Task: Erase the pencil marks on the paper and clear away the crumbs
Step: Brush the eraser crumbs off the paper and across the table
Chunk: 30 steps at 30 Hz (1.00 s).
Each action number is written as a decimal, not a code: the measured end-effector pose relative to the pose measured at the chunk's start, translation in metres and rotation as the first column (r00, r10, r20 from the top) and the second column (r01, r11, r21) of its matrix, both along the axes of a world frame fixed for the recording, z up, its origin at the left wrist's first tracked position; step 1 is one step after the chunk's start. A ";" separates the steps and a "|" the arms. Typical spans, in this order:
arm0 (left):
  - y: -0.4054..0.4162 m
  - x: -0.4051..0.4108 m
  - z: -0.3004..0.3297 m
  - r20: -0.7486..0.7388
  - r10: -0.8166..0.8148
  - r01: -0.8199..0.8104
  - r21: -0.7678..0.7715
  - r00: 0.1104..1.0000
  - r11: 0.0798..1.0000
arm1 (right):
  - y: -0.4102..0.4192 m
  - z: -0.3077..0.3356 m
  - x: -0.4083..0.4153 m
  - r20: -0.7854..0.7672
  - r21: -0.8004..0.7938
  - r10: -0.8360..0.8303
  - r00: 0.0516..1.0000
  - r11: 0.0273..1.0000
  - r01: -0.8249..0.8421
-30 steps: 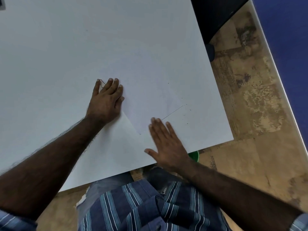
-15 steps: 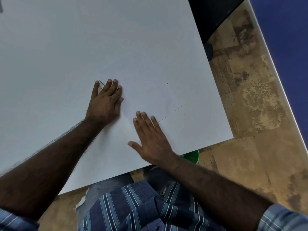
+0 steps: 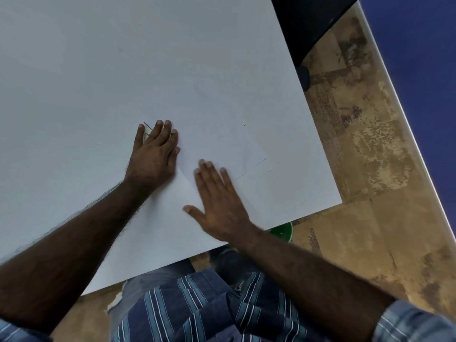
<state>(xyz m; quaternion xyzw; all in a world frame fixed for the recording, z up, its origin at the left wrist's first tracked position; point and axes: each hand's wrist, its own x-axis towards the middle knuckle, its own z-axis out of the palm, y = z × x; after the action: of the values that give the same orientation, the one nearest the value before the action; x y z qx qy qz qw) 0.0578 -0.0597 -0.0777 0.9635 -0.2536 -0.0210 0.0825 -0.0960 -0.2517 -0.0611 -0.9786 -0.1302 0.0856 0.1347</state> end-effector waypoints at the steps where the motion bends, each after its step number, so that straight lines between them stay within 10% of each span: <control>1: 0.001 0.000 0.001 -0.002 -0.007 0.007 0.006 1.000 1.000 | 0.006 -0.003 0.001 0.010 -0.006 0.020 1.000 1.000 -0.020; 12: 0.010 0.001 0.005 -0.010 0.012 -0.012 0.005 1.000 1.000 | -0.082 -0.008 -0.001 -0.014 -0.152 -0.343 0.939 0.929 0.337; 21: 0.031 0.008 0.005 -0.052 -0.059 0.058 -0.029 0.997 0.998 | -0.016 -0.012 0.018 0.061 -0.017 -0.005 0.998 1.000 0.006; 30: 0.033 0.011 0.002 -0.079 -0.081 0.075 -0.075 0.994 0.994 | -0.083 -0.015 0.010 0.071 -0.056 -0.319 0.945 0.945 0.323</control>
<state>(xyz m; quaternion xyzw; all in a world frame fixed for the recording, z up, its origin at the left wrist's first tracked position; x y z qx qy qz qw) 0.0684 -0.0268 -0.0754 0.9476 -0.2883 -0.0546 0.1266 -0.0858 -0.3346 -0.0764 -0.9928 0.0297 0.0369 0.1101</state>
